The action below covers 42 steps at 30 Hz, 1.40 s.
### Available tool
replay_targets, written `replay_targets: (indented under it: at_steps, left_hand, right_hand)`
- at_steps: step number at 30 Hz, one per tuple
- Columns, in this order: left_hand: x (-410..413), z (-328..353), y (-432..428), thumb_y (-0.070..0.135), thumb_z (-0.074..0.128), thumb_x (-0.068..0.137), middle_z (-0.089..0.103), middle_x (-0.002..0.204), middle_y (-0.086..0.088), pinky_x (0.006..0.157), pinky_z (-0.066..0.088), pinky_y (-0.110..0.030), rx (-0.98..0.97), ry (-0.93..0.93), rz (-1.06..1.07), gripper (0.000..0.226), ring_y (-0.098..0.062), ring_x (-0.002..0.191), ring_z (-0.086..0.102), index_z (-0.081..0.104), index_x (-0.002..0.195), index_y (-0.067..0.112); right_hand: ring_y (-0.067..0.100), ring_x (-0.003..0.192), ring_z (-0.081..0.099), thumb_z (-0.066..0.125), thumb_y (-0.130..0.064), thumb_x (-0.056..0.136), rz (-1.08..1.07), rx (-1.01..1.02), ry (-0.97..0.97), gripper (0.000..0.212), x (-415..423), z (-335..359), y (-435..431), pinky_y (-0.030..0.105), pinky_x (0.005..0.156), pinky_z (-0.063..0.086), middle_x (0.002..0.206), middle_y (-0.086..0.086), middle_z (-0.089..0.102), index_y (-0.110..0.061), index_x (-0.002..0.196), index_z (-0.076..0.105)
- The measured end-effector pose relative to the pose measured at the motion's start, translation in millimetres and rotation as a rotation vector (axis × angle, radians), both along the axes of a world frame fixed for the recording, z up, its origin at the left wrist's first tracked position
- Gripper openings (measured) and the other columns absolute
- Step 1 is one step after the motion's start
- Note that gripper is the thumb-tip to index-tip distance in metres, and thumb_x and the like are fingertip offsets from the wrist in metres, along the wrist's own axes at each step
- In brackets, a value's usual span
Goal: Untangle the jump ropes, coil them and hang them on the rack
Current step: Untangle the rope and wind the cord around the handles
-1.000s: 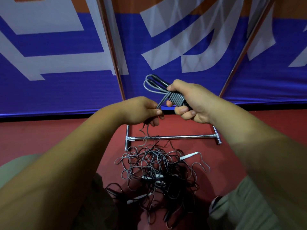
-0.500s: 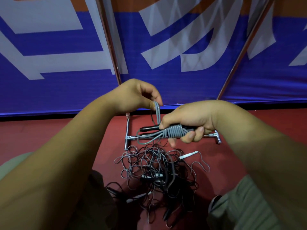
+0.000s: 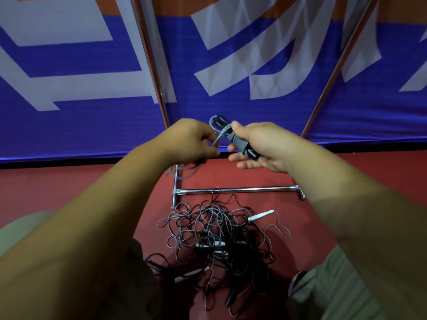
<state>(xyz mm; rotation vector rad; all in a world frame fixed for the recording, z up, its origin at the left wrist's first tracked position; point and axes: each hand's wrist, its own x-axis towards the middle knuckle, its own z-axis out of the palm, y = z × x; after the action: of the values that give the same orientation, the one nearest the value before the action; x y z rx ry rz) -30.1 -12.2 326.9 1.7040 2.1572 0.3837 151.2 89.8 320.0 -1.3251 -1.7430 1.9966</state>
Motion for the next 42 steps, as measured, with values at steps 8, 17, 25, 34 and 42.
replay_targets:
  at_steps: [8, 17, 25, 34, 42]
  left_hand:
    - [-2.3, -1.2, -1.3, 0.034, 0.059, 0.107, 0.076, 0.101, -0.018, 0.080, 0.062, -0.033, 0.098, -0.801, 0.110, 0.032, -0.021, 0.087, 0.075, 0.071, 0.106, 0.004]
    - [8.7, 1.6, -2.3, 0.036, 0.041, 0.114, 0.026, 0.065, -0.010, 0.058, 0.029, -0.035, 0.087, -0.881, -0.111, 0.036, -0.027, 0.059, 0.022, 0.061, 0.107, 0.007]
    - [-8.4, 15.3, -6.7, 0.039, 0.048, 0.112, 0.038, 0.074, -0.006, 0.067, 0.033, -0.035, 0.101, -0.579, -0.121, 0.032, -0.024, 0.070, 0.032, 0.065, 0.100, 0.014]
    - [-11.1, 9.8, -6.9, 0.034, 0.049, 0.112, 0.038, 0.067, -0.002, 0.061, 0.034, -0.030, 0.074, -0.618, -0.114, 0.031, -0.018, 0.063, 0.033, 0.066, 0.098, 0.012]
    - [-7.2, 10.0, -7.5, 0.036, 0.050, 0.111, 0.042, 0.073, -0.008, 0.069, 0.035, -0.038, 0.034, -0.569, -0.150, 0.032, -0.025, 0.070, 0.035, 0.068, 0.100, 0.011]
  right_hand:
    - [0.017, 0.080, 0.077, 0.061, -0.049, 0.106, -0.095, -0.161, 0.125, 0.038, 3.0, 8.1, 2.9, 0.043, 0.085, 0.061, 0.098, 0.004, 0.081, -0.015, 0.118, 0.072]
    - [0.007, 0.058, 0.048, 0.066, -0.056, 0.098, -0.138, -0.357, 0.324, 0.036, 5.4, 18.6, 7.5, 0.016, 0.040, 0.020, 0.081, 0.000, 0.062, -0.020, 0.098, 0.064]
    - [0.007, 0.052, 0.040, 0.078, -0.054, 0.089, -0.179, -0.216, 0.278, 0.035, 6.7, 20.5, 8.6, 0.017, 0.034, 0.020, 0.079, 0.000, 0.059, -0.024, 0.101, 0.062]
    - [0.007, 0.052, 0.042, 0.074, -0.053, 0.093, -0.126, -0.163, 0.227, 0.042, 5.8, 18.4, 9.9, 0.018, 0.033, 0.022, 0.083, 0.002, 0.064, -0.013, 0.106, 0.069]
    - [0.007, 0.050, 0.037, 0.064, -0.041, 0.096, -0.114, -0.227, 0.239, 0.031, 4.1, 20.8, 4.0, 0.017, 0.036, 0.019, 0.087, 0.006, 0.067, -0.010, 0.100, 0.062]
